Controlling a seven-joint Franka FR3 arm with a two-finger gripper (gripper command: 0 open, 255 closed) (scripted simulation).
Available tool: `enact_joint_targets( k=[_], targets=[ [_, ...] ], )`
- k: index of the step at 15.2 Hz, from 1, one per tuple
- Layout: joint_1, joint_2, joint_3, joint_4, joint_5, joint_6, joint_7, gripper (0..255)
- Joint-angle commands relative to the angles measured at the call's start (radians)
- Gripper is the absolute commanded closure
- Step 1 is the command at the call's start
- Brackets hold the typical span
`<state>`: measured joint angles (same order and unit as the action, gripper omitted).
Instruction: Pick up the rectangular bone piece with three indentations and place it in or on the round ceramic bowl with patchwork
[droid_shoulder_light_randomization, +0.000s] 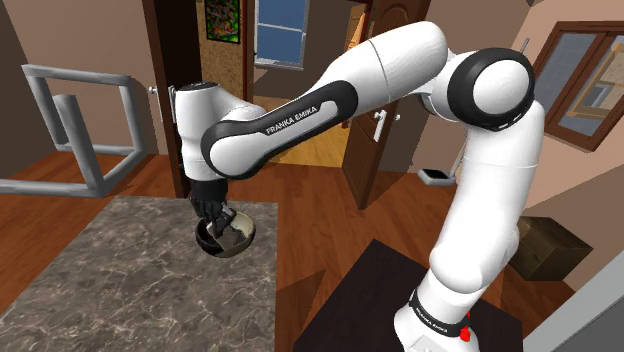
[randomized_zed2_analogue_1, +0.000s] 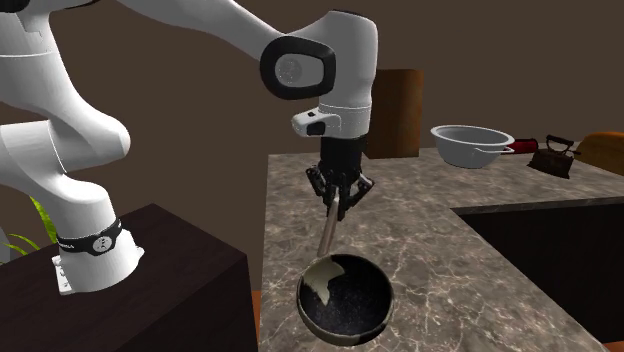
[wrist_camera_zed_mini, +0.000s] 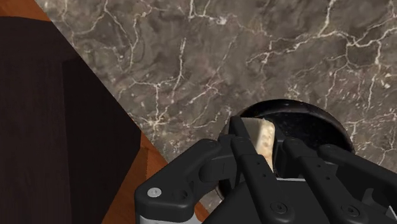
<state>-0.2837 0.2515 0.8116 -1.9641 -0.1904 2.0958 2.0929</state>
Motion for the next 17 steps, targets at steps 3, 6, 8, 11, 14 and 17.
enact_joint_targets(
  k=[3,6,8,11,14,17],
  targets=[
    [-0.03,0.052,-0.039,0.075,-0.033,-0.034,-0.064,255],
    [-0.043,0.112,-0.072,0.159,-0.067,-0.068,-0.111,255],
    [-0.04,0.124,-0.078,0.146,-0.077,-0.046,-0.105,255],
    [-0.033,0.144,-0.087,0.129,-0.094,-0.014,-0.095,255],
    [-0.026,0.165,-0.097,0.113,-0.111,0.017,-0.084,255],
    [-0.018,0.187,-0.108,0.1,-0.13,0.048,-0.073,255]
  ],
)
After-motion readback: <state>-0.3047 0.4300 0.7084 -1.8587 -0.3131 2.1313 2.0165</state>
